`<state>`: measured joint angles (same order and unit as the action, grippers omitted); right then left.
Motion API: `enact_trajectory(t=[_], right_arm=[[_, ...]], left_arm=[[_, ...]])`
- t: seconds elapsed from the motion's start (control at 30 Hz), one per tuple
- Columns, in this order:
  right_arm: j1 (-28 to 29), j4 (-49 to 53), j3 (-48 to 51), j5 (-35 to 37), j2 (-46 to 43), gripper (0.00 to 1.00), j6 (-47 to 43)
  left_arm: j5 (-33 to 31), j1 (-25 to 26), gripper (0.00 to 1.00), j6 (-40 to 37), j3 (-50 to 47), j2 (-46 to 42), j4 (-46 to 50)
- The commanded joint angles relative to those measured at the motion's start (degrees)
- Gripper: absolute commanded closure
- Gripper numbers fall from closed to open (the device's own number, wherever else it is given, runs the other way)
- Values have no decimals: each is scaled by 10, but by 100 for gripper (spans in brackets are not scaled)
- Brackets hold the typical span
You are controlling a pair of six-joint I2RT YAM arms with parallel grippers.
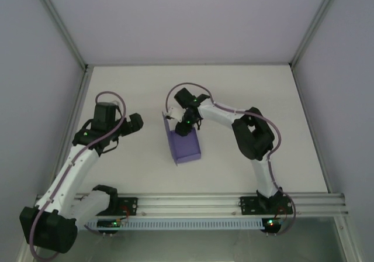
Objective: Assemble paper box
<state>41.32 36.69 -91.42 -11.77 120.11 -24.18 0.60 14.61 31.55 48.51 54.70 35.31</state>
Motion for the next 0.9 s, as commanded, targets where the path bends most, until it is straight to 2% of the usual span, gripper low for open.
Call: enact_trajectory(t=[0.0, 0.17, 0.23, 0.33, 0.43, 0.47, 0.5, 0.67, 0.73, 0.87], right_arm=[[4, -9, 21, 67, -11, 78, 56], [7, -63, 98, 170, -70, 90, 175], [10, -79, 130, 233, -95, 90, 255], [25, -27, 155, 319, -118, 90, 413], [59, 26, 176, 363, -124, 89, 533], [70, 32, 183, 359, -123, 82, 553], [78, 41, 184, 372, -124, 78, 578], [134, 48, 195, 401, -157, 74, 630], [139, 48, 194, 401, -172, 60, 628], [131, 28, 218, 398, -232, 43, 598]], left_arm=[[-11, -4, 0, 12, -7, 0, -1], [-21, -4, 0, 19, -3, 7, -11], [-21, -4, 0, 24, -3, 11, -20], [-20, -4, 0, 28, -3, 23, -28], [-11, -4, 0, 26, 0, 40, -47], [-7, -4, 0, 24, 2, 47, -52], [-3, -4, 0, 21, 2, 54, -58], [41, -4, 1, -10, 13, 85, -88], [49, -4, 0, -23, 18, 90, -93], [63, -3, 0, -75, 39, 84, -96]])
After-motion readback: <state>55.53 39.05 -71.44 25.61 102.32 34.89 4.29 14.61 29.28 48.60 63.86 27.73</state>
